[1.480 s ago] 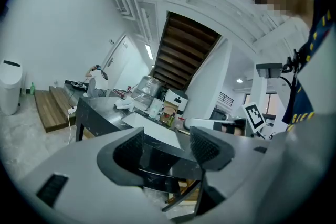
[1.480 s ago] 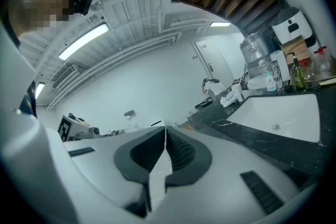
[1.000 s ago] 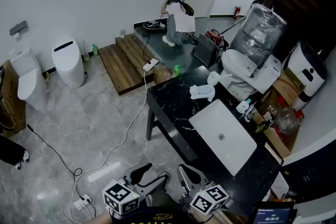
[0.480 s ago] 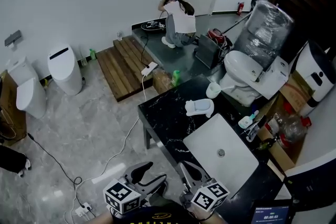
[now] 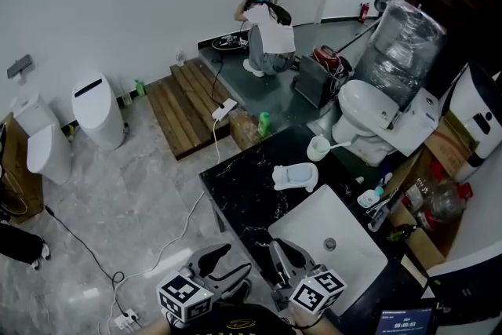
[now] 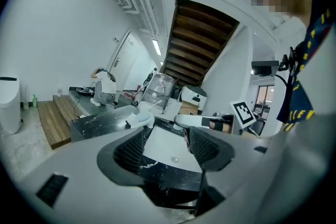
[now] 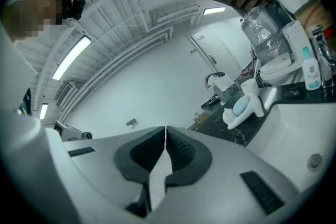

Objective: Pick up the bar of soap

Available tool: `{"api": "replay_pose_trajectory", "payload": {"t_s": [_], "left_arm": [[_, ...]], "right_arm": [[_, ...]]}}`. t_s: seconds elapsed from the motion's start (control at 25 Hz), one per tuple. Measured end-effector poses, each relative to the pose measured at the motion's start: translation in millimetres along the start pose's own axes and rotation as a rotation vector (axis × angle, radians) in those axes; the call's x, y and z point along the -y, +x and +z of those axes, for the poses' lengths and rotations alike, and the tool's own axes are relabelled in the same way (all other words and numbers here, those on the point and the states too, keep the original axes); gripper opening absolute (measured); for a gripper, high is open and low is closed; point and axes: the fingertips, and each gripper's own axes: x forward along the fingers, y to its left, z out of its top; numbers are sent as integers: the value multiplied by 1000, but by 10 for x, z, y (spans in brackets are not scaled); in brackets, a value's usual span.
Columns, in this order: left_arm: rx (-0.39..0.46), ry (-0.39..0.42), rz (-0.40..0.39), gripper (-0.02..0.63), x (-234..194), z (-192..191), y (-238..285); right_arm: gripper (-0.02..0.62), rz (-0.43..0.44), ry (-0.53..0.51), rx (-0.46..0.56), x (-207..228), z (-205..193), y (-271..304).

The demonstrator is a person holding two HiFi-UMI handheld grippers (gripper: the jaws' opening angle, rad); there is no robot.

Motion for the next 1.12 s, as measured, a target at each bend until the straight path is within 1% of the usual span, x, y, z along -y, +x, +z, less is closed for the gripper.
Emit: {"api": "replay_pose_trajectory", "payload": {"t_s": [0.24, 0.36, 0.6, 0.76, 0.88, 1.12], "left_arm": [[-20, -2, 6, 287, -119, 47, 106], [-25, 22, -20, 287, -188, 97, 234], [-59, 64, -119, 287, -301, 216, 546], [-93, 60, -185, 287, -477, 327, 769], [-126, 93, -244, 287, -632, 489, 903], [-135, 156, -320, 287, -1093, 865, 1177]], "right_arm": [[18, -13, 34, -16, 126, -8, 90], [18, -30, 36, -11, 206, 41, 149], [18, -112, 47, 23, 434, 157, 249], [18, -187, 64, 52, 629, 249, 367], [18, -244, 89, 84, 756, 335, 510], [18, -323, 105, 177, 906, 562, 887]]}}
